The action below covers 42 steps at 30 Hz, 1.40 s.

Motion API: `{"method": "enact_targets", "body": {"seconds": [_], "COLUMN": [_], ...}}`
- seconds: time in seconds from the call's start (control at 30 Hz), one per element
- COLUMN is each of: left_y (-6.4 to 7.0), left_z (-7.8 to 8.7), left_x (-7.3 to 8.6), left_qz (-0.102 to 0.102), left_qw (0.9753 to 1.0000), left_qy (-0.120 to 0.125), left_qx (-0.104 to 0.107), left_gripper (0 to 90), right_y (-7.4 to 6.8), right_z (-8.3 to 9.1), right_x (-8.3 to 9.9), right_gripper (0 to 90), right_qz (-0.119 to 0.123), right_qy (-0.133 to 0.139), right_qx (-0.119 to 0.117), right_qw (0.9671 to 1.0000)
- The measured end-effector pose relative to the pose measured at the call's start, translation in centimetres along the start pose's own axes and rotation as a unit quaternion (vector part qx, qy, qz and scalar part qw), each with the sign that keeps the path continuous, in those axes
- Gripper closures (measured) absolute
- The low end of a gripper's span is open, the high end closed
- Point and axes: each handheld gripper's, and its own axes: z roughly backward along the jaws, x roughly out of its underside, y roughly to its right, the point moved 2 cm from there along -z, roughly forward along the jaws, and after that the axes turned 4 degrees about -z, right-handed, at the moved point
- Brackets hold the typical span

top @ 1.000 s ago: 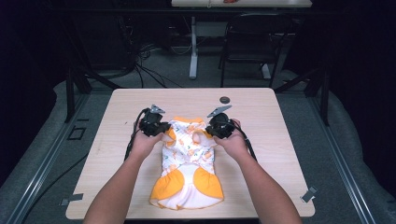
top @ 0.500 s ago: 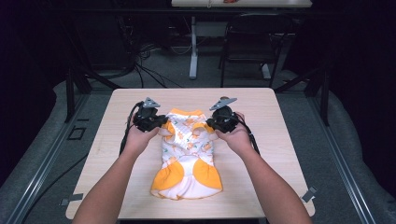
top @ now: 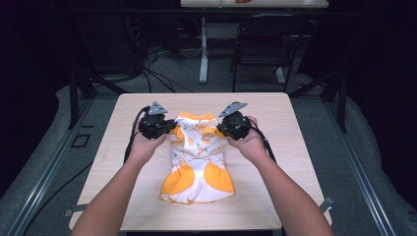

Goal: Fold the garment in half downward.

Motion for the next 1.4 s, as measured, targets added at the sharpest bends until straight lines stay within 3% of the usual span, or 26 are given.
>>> {"method": "enact_targets", "body": {"seconds": [0.23, 0.57, 0.63, 0.73, 0.83, 0.93, 1.0, 1.07, 1.1, 1.4], "left_y": [0.8, 1.8, 2.0, 2.5, 3.0, 3.5, 3.7, 4.0, 4.1, 5.7], "left_z": [0.3, 0.9, 1.0, 1.0, 1.0, 1.0, 1.1, 1.1, 1.1, 1.3], "left_x": [1.6, 3.8, 4.2, 4.7, 5.2, 5.6, 5.9, 6.3, 6.4, 7.7], "left_qz": [-0.011, -0.023, -0.021, -0.025, -0.024, -0.026, -0.027, -0.031, -0.031, -0.04], "left_qw": [0.9999, 0.9995, 0.9995, 0.9993, 0.9992, 0.9988, 0.9986, 0.9984, 0.9983, 0.9966], "left_qy": [0.003, 0.0, -0.001, -0.008, -0.01, -0.013, -0.012, -0.014, -0.013, -0.011], "left_qx": [0.013, 0.02, 0.023, 0.026, 0.031, 0.039, 0.043, 0.045, 0.046, 0.071], "left_gripper": [84.1, 84.1, 84.1, 84.1, 84.1, 84.1, 84.1, 84.1, 84.1, 83.6], "right_y": [-0.7, -2.4, -2.7, -3.2, -3.6, -3.9, -4.0, -4.2, -4.3, -5.4], "right_z": [0.0, 0.7, 0.6, 0.5, 0.5, 0.4, 0.5, 0.5, 0.6, 0.7], "right_x": [1.7, 2.4, 2.8, 3.4, 3.9, 4.7, 5.2, 5.7, 6.1, 8.5], "right_gripper": [85.6, 85.6, 85.6, 85.6, 85.6, 85.5, 85.5, 85.5, 85.4, 85.1], "right_qz": [0.011, 0.049, 0.043, 0.055, 0.04, 0.049, 0.033, 0.04, 0.03, 0.021], "right_qy": [-0.002, -0.002, -0.004, -0.019, -0.014, -0.026, -0.022, -0.019, -0.018, -0.01], "right_qx": [-0.002, -0.003, -0.008, -0.006, -0.015, -0.016, -0.026, -0.025, -0.032, -0.05], "right_qw": [0.9999, 0.9988, 0.999, 0.9983, 0.999, 0.9983, 0.9989, 0.9987, 0.9989, 0.9985]}}
